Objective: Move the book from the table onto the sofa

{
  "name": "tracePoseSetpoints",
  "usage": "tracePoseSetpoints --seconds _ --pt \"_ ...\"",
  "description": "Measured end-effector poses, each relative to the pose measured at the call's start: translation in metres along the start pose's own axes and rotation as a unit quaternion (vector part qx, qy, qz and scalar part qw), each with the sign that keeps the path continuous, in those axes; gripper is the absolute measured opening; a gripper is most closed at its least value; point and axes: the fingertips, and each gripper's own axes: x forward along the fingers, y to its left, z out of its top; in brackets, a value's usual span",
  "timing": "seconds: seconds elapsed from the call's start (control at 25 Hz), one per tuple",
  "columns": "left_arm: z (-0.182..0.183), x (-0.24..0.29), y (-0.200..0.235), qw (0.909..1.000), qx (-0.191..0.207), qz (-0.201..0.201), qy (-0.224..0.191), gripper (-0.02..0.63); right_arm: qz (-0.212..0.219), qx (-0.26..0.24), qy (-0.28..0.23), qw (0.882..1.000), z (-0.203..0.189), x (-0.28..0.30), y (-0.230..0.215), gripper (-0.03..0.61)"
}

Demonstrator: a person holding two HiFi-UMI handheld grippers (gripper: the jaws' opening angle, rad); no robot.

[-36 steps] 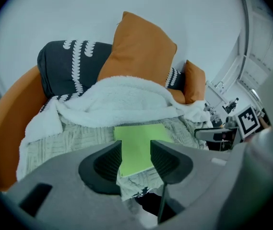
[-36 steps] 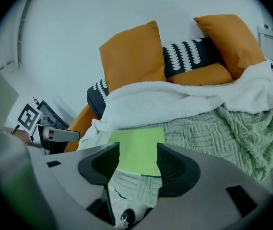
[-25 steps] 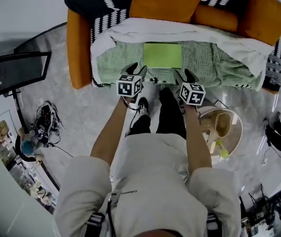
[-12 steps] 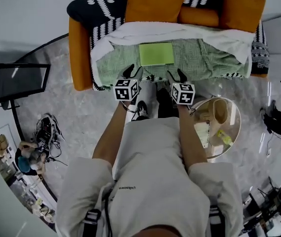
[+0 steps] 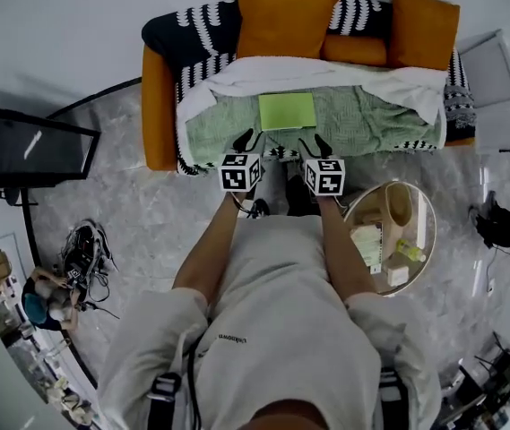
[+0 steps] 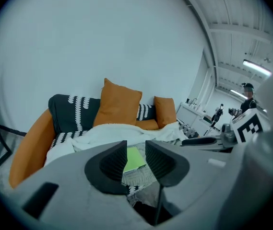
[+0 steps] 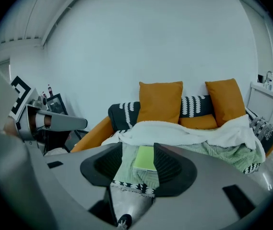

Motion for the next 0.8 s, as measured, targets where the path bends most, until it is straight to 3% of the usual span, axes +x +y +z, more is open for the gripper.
tracePoseSetpoints --seconds 0.24,0.36,0.8 --pt "-0.003 -0.026 -0.002 0.9974 0.07 0.013 -0.002 0.098 -0.001 -0.02 -0.012 1.0 -0.003 -0.025 0.019 0.163" --pt "-0.012 -0.032 -0.002 0.9979 0.063 0.013 0.005 0.097 -0.013 -0.043 -0.009 0.999 -0.008 -0.033 0.018 0.163" --pt "-0.025 -0.048 -0.013 0.9986 0.053 -0.002 0.002 0.054 -0.043 -0.048 -0.029 0.997 -0.016 -0.057 0.023 0.12"
